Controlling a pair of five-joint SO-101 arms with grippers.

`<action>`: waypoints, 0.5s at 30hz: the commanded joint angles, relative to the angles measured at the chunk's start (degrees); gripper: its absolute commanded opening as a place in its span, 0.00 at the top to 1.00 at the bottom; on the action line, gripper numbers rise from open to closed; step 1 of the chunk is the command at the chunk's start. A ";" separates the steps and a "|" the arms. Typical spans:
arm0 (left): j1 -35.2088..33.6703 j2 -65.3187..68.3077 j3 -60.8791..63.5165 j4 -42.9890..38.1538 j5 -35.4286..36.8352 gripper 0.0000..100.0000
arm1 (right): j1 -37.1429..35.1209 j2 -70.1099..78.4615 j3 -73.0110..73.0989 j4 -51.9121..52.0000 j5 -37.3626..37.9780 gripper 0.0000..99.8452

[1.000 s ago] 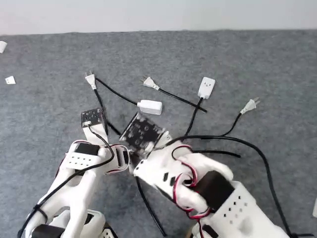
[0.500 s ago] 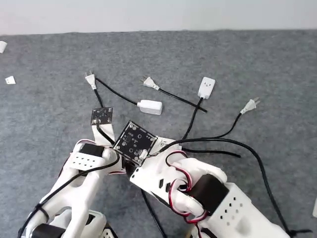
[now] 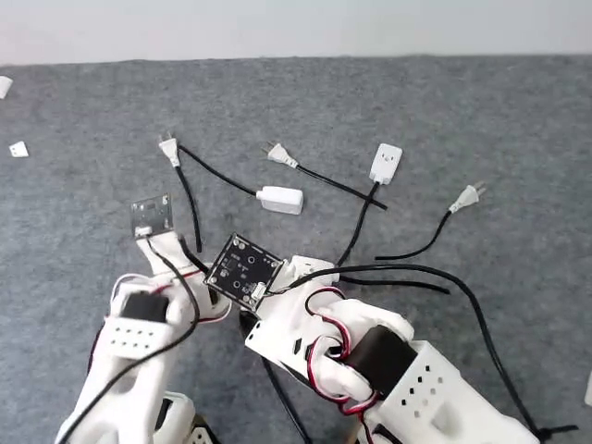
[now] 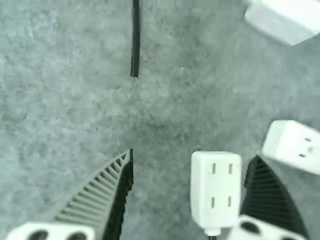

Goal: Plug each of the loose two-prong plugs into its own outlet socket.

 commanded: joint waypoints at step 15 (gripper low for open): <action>3.25 -23.03 7.52 0.88 -1.58 0.98 | -4.70 -0.92 4.22 -4.88 -0.62 0.99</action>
